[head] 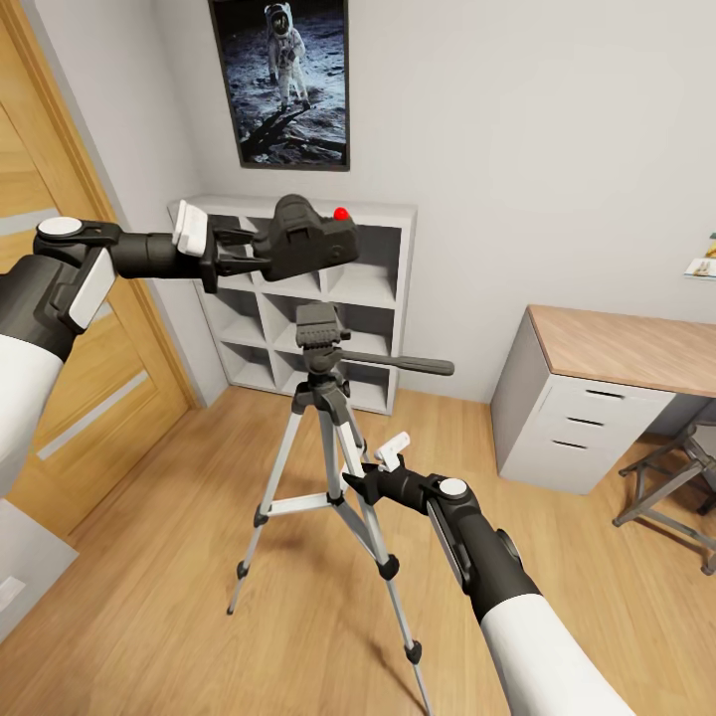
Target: Attach the digital camera to the camera tripod in the bedroom.
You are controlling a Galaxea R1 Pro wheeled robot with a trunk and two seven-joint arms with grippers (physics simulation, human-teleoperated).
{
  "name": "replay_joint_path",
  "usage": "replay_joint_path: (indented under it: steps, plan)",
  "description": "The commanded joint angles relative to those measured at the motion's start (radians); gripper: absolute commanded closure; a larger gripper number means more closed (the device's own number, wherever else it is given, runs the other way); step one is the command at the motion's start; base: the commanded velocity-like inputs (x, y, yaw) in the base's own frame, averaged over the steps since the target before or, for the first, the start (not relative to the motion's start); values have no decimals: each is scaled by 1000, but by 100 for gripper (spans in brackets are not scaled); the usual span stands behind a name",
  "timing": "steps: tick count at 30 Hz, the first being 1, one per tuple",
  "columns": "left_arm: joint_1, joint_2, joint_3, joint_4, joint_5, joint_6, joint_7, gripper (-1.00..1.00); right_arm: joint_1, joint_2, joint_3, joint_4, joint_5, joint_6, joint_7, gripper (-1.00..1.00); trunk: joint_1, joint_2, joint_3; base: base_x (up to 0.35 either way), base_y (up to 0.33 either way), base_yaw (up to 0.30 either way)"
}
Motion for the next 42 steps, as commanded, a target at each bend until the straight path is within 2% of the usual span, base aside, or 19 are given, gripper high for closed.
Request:
replay_joint_path:
  steps: [1, 9, 23, 27, 28, 30, 35, 38, 41, 42]
  plan:
    - [-2, 2, -5, -2, 10, 7, 0, 100, -1, 1, -1, -2, 1, 5, 5, 100, 1, -2, -2, 0, 0, 0]
    - [-2, 1, -5, -10, 10, 7, -27, 100, -1, 1, -1, -2, -1, 5, 5, 100, 1, -2, -2, 0, 0, 0]
    - [-2, -1, -5, -11, 12, 9, -33, 100, 0, 1, -1, -2, -2, -2, 4, 100, 1, -2, -2, 0, 0, 0]
    - [-2, -2, -5, -10, 12, 11, -73, 100, 0, 1, -1, -2, -2, -2, 3, 100, 1, -2, -2, 0, 0, 0]
    - [-2, -2, -5, -9, 11, 13, -109, 100, -1, 1, -1, -2, -2, -2, 3, 100, 1, -2, -2, 0, 0, 0]
    - [-2, -1, -5, -9, 9, 15, -139, 100, -1, 1, -1, -2, -2, -2, 3, 100, 1, -2, -2, 0, 0, 0]
    - [-2, 3, -6, -9, 7, 18, -169, 100, 0, 1, -1, -2, -1, -3, 3, 100, 1, -2, -2, 0, 0, 0]
    - [-2, 3, -6, -9, -5, 19, -172, 100, -1, 1, -1, -2, 0, -3, 3, 100, 1, -2, -2, 0, 0, 0]
    - [-2, 2, -5, -9, -29, 20, -174, 100, -1, 1, -1, -2, 0, -2, 3, 100, 1, -2, -2, 0, 0, 0]
    - [-2, 2, -4, -8, -50, 21, -175, 100, 0, 1, -1, -2, 0, -2, 3, 100, 1, -2, -2, 0, 0, 0]
